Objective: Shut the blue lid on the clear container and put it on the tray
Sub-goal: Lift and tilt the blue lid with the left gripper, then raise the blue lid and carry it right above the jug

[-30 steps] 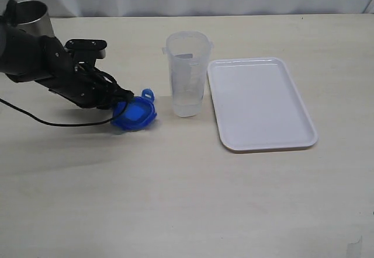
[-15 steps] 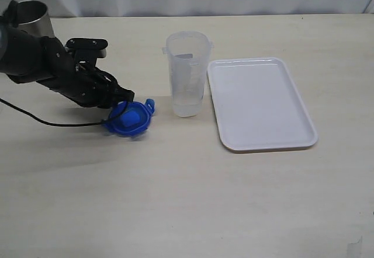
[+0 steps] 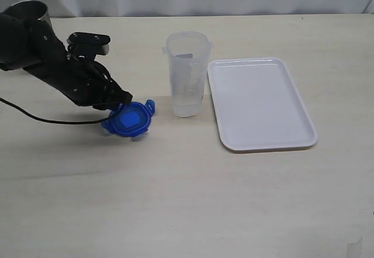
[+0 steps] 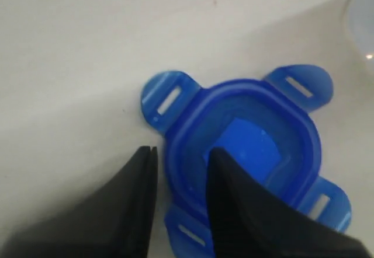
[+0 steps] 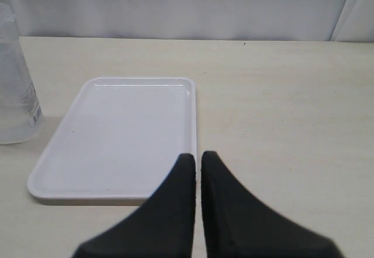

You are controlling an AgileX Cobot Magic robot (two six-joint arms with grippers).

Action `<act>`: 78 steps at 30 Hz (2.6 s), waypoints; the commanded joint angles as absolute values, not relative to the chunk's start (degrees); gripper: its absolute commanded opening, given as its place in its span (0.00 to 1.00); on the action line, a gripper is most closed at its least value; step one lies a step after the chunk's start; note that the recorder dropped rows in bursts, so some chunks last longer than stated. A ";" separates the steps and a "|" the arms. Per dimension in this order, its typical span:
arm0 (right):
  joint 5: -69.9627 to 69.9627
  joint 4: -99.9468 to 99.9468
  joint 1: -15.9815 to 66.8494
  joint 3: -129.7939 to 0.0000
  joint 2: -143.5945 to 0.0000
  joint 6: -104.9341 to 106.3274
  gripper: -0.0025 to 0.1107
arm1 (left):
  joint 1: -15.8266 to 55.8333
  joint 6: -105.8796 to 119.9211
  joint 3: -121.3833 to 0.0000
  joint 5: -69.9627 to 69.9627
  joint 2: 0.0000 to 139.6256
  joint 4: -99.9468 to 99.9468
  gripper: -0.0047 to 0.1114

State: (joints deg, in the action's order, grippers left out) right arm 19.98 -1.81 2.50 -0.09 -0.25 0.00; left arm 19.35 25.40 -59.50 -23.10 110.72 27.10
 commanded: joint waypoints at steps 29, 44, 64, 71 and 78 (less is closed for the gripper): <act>19.81 -1.76 2.15 0.00 0.00 0.32 0.06 | 19.51 23.22 -46.80 -19.41 109.82 47.79 0.28; 19.81 -1.76 2.15 0.00 0.00 0.32 0.06 | 20.04 25.40 -46.35 -16.55 109.82 51.47 0.05; 19.81 -1.76 2.15 0.00 0.00 0.32 0.06 | 20.04 38.50 -47.42 -12.32 86.77 33.52 0.04; 19.81 -1.76 2.15 0.00 0.00 0.32 0.06 | 20.04 42.08 -54.89 -11.97 84.04 19.92 0.04; 19.81 -1.76 2.15 0.00 0.00 0.32 0.06 | 20.04 42.32 -55.78 -0.84 84.82 14.53 0.04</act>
State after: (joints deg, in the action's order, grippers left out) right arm 19.98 -1.81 2.50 -0.09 -0.25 0.00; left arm 19.92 42.17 -55.38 -5.20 84.40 17.02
